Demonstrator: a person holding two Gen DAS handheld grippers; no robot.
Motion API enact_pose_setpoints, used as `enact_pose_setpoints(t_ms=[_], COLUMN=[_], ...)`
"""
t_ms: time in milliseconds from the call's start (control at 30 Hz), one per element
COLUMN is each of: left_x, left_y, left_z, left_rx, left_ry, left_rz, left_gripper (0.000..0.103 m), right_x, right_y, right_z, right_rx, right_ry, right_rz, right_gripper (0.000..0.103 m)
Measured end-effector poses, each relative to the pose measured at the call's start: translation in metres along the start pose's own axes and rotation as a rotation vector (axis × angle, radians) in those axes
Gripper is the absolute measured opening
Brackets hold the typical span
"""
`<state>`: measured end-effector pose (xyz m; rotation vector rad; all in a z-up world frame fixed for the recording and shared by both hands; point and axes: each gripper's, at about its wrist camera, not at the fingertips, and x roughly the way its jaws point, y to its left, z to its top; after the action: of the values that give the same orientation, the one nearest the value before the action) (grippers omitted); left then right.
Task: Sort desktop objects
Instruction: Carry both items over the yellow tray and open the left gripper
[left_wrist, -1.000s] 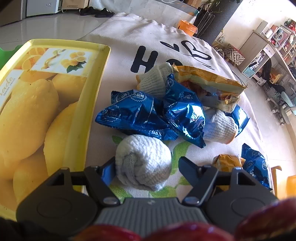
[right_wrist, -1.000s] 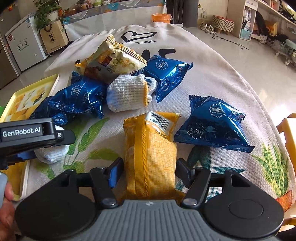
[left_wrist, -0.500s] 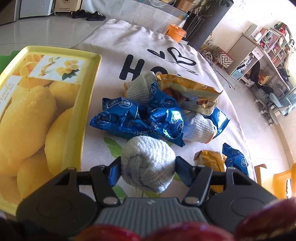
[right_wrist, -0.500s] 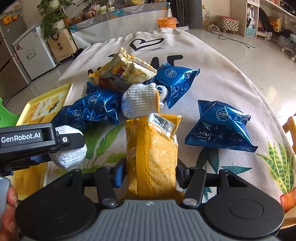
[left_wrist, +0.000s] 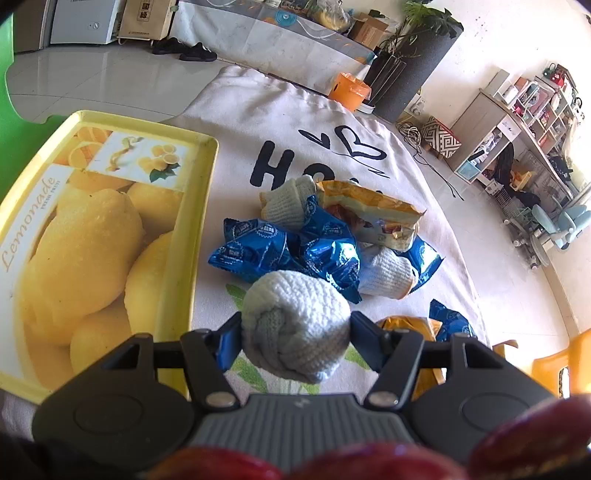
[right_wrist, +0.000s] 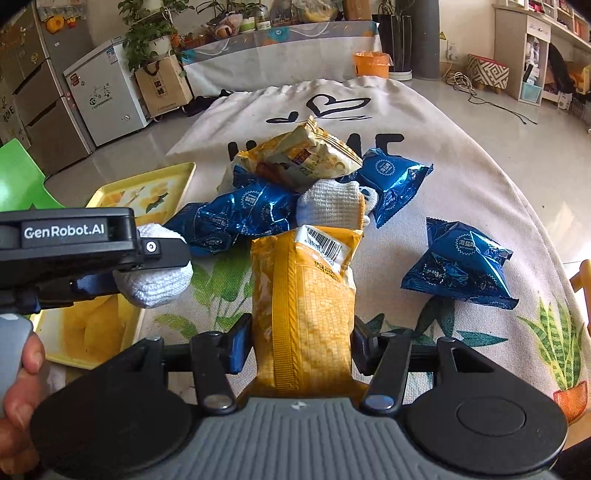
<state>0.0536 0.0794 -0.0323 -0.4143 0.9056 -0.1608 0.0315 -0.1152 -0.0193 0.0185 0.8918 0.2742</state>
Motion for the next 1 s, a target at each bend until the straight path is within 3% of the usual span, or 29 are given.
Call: enact_pose_setpoints(t_ms=[600,1000], left_x=[-0.037,-0.043], left_y=[0.028,0.046], left_z=[0.008,0.014], left_rx=[-0.088,-0.148], left_ry=[-0.081,-0.071], left_rz=[0.038,0.099], left_gripper=[0.061,0.061], right_x=[-0.016,-0.01], right_y=[0.053,0.076], right_z=[-0.011,-0.017], right_rx=[-0.107,-0.16], right_ry=[-0.002,0.021], right_rz=[0.075,0.112], right_gripper=[0.054,0.054])
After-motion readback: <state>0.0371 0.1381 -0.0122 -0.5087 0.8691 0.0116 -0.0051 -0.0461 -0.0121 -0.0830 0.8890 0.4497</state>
